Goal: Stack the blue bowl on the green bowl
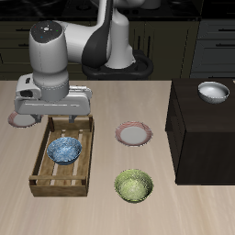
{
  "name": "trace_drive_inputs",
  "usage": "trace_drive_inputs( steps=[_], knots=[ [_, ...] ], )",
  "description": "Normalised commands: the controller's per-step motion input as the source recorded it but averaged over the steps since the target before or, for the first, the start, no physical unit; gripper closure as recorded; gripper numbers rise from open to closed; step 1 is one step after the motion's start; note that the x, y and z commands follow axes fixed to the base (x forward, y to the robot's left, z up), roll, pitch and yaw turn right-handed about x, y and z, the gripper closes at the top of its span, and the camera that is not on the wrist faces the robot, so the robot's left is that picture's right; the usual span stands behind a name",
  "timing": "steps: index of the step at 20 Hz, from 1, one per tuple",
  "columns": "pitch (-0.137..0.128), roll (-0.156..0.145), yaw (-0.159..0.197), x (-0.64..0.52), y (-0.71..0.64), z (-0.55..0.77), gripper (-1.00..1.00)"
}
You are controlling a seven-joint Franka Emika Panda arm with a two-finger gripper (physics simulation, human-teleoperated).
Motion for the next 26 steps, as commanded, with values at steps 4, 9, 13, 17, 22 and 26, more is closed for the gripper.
trace_drive_inputs(
  steps=[4, 9, 13, 17, 22, 26],
  knots=[
    [-0.005, 0.012, 0.028, -0.18, 0.06, -0.28, -1.00],
    [0.002, 0.022, 0.008, -0.17, 0.11, -0.25, -1.00],
    [-0.018, -0.007, 0.033, -0.14, 0.01, -0.20, -1.00],
    [0.017, -0.018, 0.020, -0.04, -0.02, -0.23, -1.00],
    [0.009, -0.002, -0.008, -0.06, -0.02, -0.17, -1.00],
    [0.015, 0.007, 0.017, -0.08, 0.11, -0.22, -1.00]
  ],
)
